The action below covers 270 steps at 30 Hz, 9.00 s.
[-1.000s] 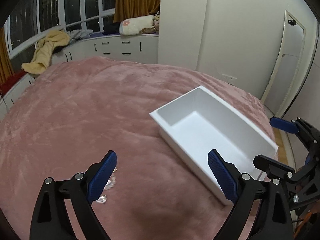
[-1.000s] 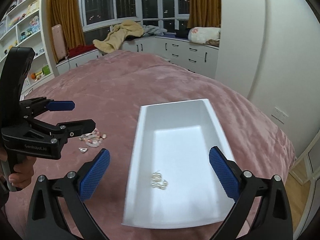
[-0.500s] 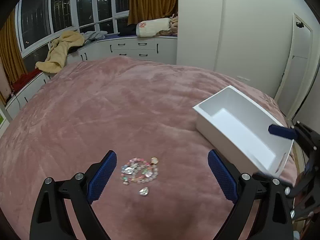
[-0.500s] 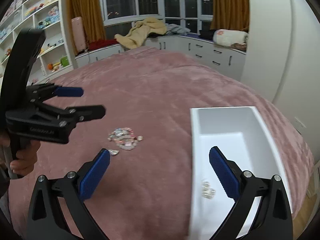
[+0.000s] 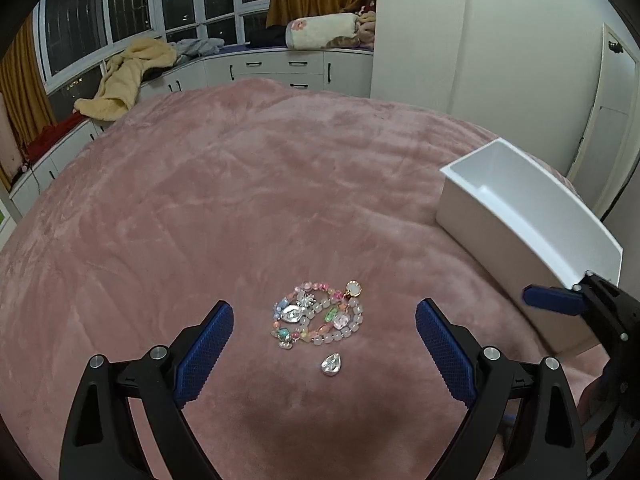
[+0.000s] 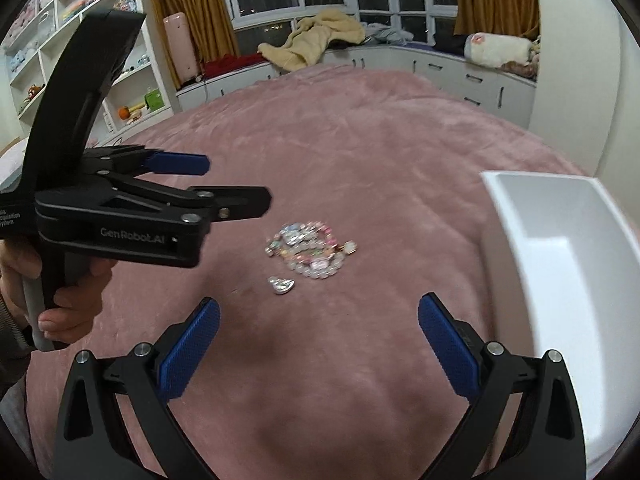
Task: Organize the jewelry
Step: 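Move the right tool back to the pile and grasp the silver heart pendant, then grasp the pastel beaded bracelet with the left tool while the right tool holds the heart, then carry the beaded bracelet with the left tool over the white box, then open the left tool to drop the beaded bracelet into the box, then move the left tool back to the pile and grasp the silver pendant, then grasp the white bead bracelet with the right tool while the left tool holds the pendant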
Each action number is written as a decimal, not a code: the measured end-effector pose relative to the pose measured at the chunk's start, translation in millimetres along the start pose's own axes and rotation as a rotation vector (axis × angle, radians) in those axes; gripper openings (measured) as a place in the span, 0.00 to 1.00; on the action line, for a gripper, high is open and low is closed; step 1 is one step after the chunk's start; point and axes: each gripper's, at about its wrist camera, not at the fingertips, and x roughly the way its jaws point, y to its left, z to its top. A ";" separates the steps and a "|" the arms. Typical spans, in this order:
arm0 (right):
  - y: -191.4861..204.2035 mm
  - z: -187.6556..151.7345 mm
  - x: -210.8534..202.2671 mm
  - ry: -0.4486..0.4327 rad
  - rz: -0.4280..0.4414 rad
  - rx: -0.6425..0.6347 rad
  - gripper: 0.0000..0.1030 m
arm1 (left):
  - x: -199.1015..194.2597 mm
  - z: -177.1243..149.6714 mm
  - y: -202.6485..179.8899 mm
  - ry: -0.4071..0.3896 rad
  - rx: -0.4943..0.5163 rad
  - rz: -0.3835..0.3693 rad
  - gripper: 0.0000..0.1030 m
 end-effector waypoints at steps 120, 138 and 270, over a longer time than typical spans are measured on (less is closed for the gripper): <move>-37.0 -15.2 -112.7 -0.122 -0.101 0.140 0.24 | -75.5 29.7 -60.2 -0.119 0.118 -0.071 0.13; -114.3 -51.7 -161.1 -0.130 -0.210 0.239 0.24 | -62.4 58.3 -168.7 -0.133 0.227 -0.167 0.13; -56.5 8.0 84.1 -0.069 0.076 0.331 0.01 | 89.9 -39.7 49.1 0.101 -0.021 0.097 0.24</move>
